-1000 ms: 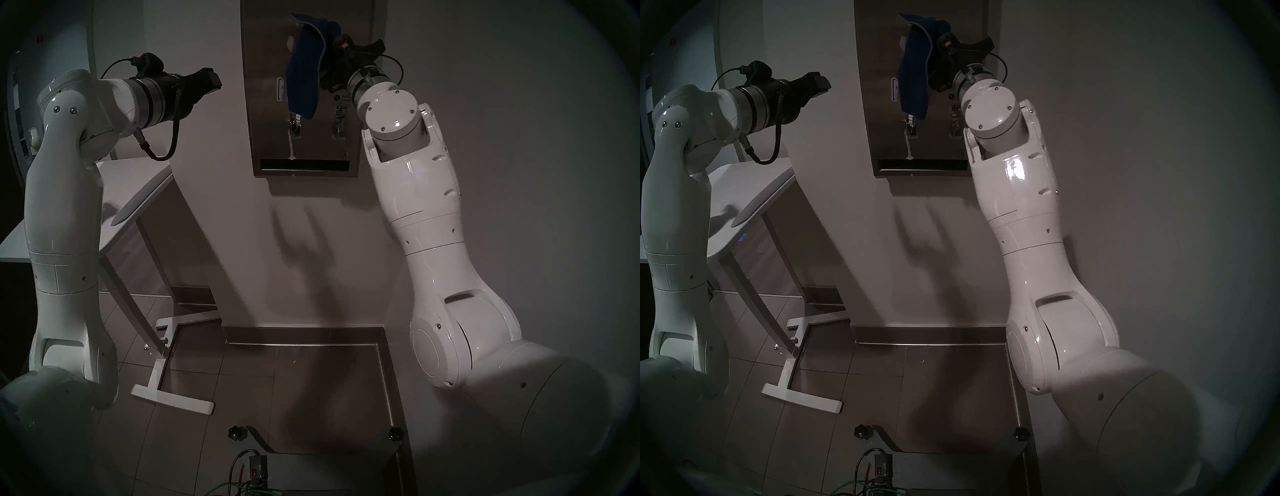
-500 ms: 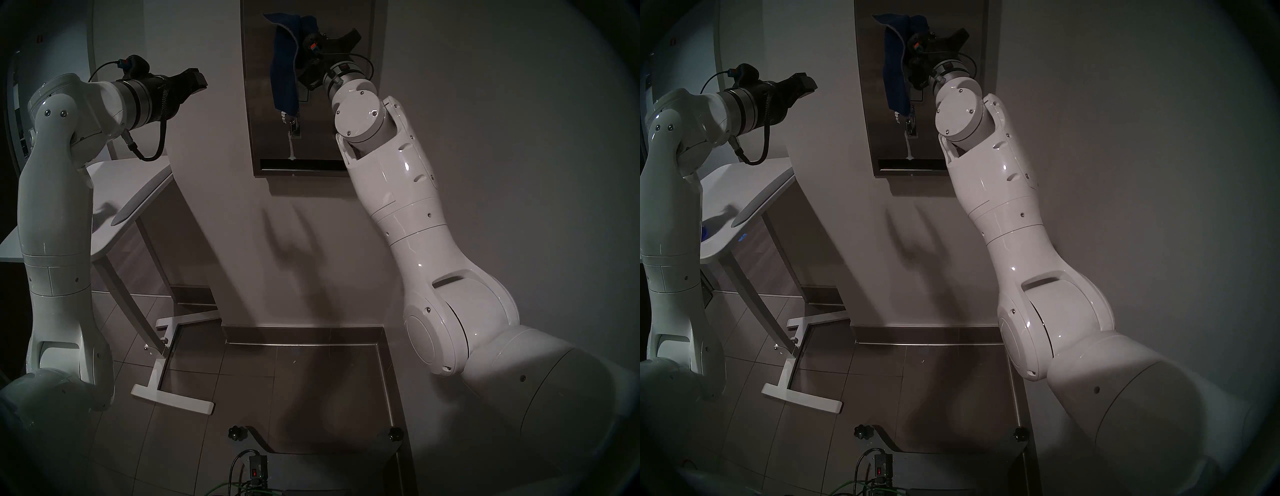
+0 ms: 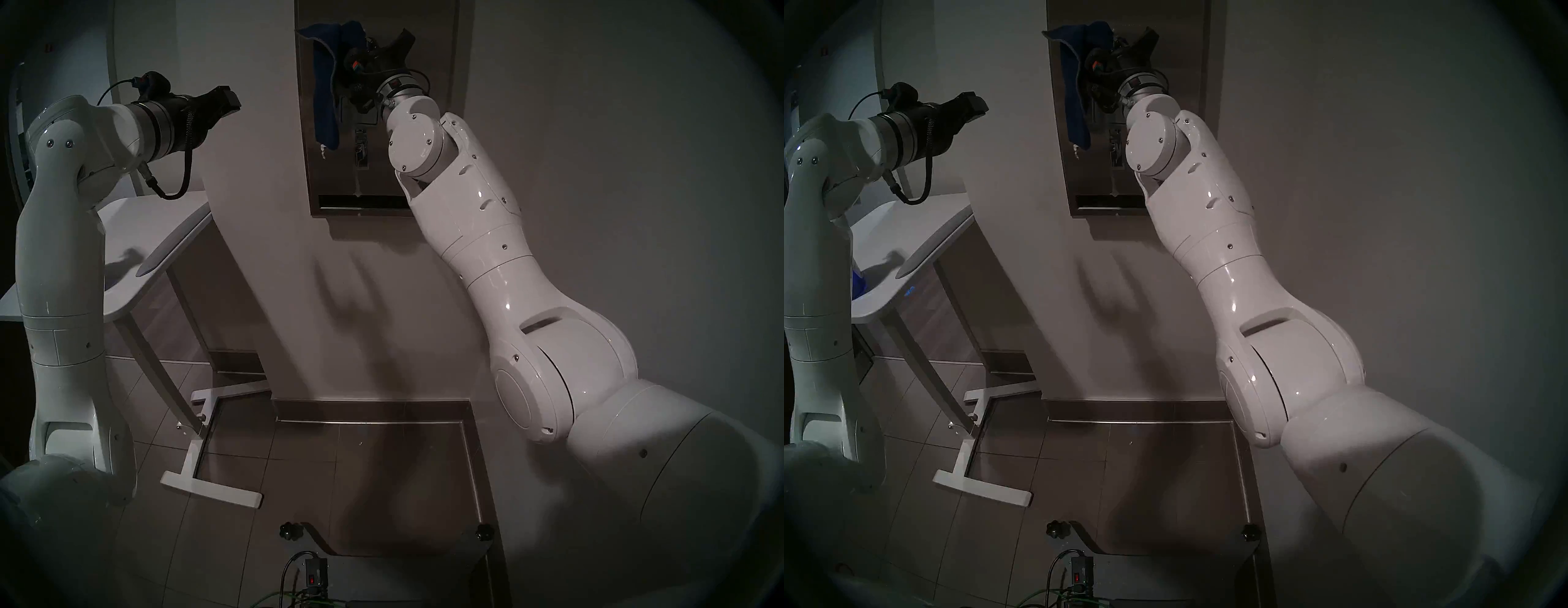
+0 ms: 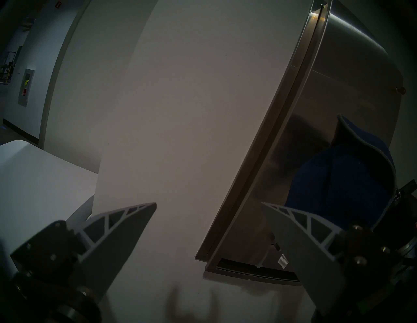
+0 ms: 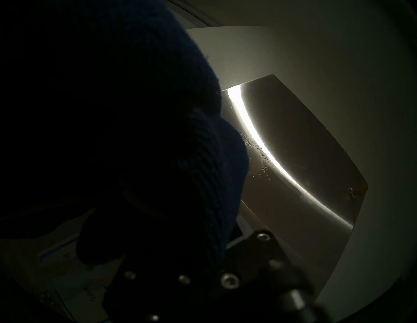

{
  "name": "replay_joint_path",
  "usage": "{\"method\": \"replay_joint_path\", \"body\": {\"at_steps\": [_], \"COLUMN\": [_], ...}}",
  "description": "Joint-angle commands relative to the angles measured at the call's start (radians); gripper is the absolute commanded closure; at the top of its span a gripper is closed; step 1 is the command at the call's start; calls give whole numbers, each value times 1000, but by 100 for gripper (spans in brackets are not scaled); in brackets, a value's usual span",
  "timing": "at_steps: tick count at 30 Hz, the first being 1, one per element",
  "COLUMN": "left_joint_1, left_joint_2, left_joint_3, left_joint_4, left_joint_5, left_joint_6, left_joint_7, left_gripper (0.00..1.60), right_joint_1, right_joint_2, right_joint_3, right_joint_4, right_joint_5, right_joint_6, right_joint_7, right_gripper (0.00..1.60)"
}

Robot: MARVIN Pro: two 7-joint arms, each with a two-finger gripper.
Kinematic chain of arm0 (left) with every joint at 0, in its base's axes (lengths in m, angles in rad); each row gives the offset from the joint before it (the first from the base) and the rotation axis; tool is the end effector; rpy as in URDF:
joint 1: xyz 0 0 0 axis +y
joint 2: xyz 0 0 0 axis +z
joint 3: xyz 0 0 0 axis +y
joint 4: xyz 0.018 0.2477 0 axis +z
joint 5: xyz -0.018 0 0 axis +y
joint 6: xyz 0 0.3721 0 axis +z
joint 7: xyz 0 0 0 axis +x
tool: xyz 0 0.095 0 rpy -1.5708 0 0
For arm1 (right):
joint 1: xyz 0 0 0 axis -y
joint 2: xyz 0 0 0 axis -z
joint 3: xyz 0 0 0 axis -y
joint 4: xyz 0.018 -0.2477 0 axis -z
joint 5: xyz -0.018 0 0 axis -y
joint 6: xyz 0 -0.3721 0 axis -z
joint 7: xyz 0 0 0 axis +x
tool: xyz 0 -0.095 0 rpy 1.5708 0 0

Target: Pick up the cloth and wipe the surface

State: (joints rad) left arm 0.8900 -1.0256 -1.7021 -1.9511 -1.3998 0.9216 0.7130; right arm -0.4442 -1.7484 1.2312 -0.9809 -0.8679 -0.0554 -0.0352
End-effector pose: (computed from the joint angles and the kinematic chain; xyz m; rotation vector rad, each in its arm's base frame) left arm 0.4321 0.1014 0.1641 2.0222 0.3409 1.9473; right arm 0.5999 0.2240 0.1308 0.8739 0.9342 2.2101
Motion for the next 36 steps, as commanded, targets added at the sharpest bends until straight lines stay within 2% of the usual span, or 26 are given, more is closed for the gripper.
{"method": "replay_joint_path", "body": {"at_steps": [1, 7, 8, 13, 18, 20, 25, 36], "left_joint_1": [-16, -10, -10, -10, -8, -7, 0, 2], "left_joint_2": [8, 8, 8, 8, 12, 14, 10, 3], "left_joint_3": [-23, -28, -29, -35, -48, -51, -49, -39], "left_joint_4": [-13, -15, -17, -23, -23, -23, -27, -40], "left_joint_5": [-3, -3, -3, -5, -6, -5, -4, 0], "left_joint_6": [-6, -7, -7, -9, -12, -13, -17, -24], "left_joint_7": [-7, -8, -9, -15, -28, -36, -51, -54], "left_gripper": [0, 0, 0, 0, 0, 0, 0, 0], "right_joint_1": [108, 153, 133, 179, 208, 197, 139, -4], "right_joint_2": [-14, -17, -19, -24, -9, 3, 43, 134], "right_joint_3": [12, 16, 20, 12, -3, -6, -20, -42], "right_joint_4": [19, 87, 76, 176, 302, 318, 272, 116], "right_joint_5": [-40, -63, -69, -87, -98, -103, -114, -117], "right_joint_6": [-9, -11, -14, -38, -126, -171, -233, -320], "right_joint_7": [-44, -53, -58, -71, -121, -149, -175, -109], "right_gripper": [160, 160, 160, 160, 160, 160, 160, 160]}}
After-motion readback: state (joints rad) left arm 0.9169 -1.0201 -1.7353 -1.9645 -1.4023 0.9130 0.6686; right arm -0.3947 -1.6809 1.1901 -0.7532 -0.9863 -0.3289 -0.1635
